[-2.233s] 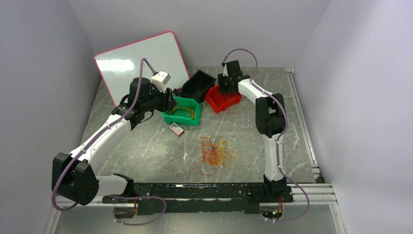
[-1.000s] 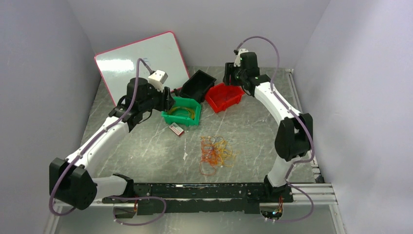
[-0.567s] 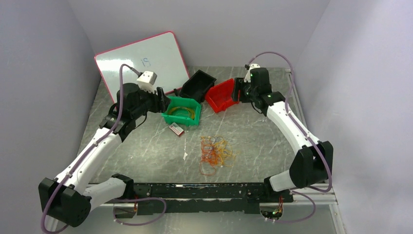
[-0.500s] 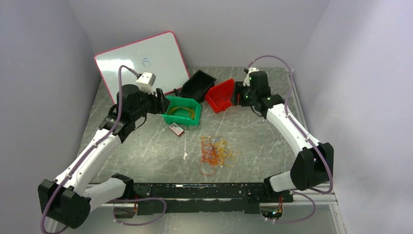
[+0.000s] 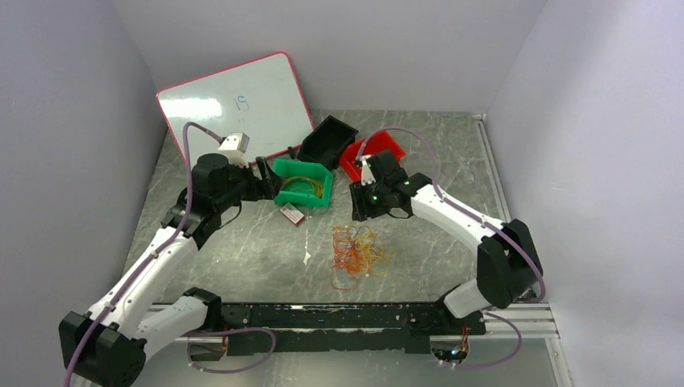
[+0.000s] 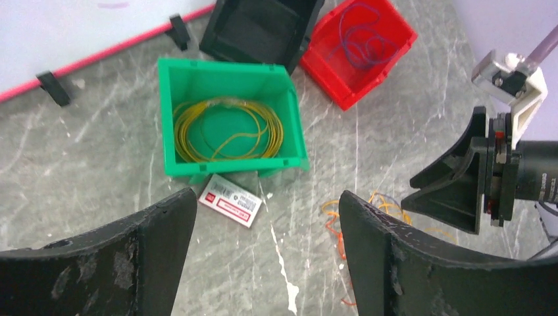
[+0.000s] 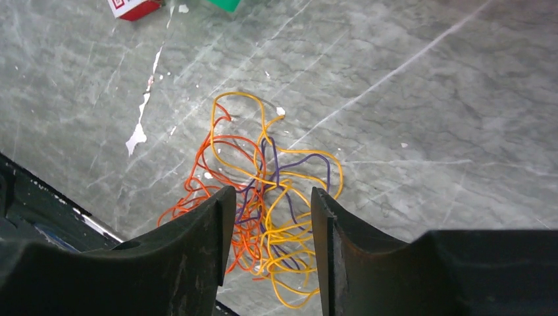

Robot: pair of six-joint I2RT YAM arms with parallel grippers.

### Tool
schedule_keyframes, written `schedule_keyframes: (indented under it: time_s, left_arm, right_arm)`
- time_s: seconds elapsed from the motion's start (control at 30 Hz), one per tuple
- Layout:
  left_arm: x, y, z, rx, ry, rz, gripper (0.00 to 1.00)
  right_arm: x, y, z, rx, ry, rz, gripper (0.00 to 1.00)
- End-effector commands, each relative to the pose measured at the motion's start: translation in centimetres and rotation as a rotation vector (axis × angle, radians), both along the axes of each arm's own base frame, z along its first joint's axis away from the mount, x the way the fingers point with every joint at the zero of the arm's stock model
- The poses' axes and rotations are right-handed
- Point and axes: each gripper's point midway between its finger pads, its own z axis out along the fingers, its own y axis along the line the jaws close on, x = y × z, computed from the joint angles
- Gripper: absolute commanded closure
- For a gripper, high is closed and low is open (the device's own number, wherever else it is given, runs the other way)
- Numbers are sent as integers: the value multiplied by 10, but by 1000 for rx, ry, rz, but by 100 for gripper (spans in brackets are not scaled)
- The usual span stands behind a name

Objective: Untangle the cables
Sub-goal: Untie the cable.

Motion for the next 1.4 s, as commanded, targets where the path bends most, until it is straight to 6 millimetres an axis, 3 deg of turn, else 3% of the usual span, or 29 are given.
schedule_keyframes:
  time_s: [0.0, 0.33, 0.63, 0.83, 0.97, 1.1, 1.37]
  left_arm:
    - [-5, -12, -8, -62, 22, -59, 17]
    - [-16, -27, -27, -112, 67, -142, 17]
    - [-12, -33, -29, -110, 69, -168, 18]
    - [-11, -32, -25, -105, 62, -168, 19]
    - [-12, -31, -24, -96, 56, -170, 18]
    - [-13, -34, -16, -104, 25, -194, 18]
    - [-20, -49, 2, -132, -25, -280, 16]
  right_arm:
    - [-10, 13, -17, -7, 44, 85, 51]
    - [-13, 11, -48, -68, 122, 69, 63]
    - [-17, 13, -64, -65, 165, 56, 65]
    - [-13, 15, -71, -75, 172, 48, 75]
    - [-9, 21, -57, -24, 132, 52, 91]
    - [-6, 26, -35, 18, 76, 66, 100]
    - [-7, 33, 38, 119, -48, 101, 100]
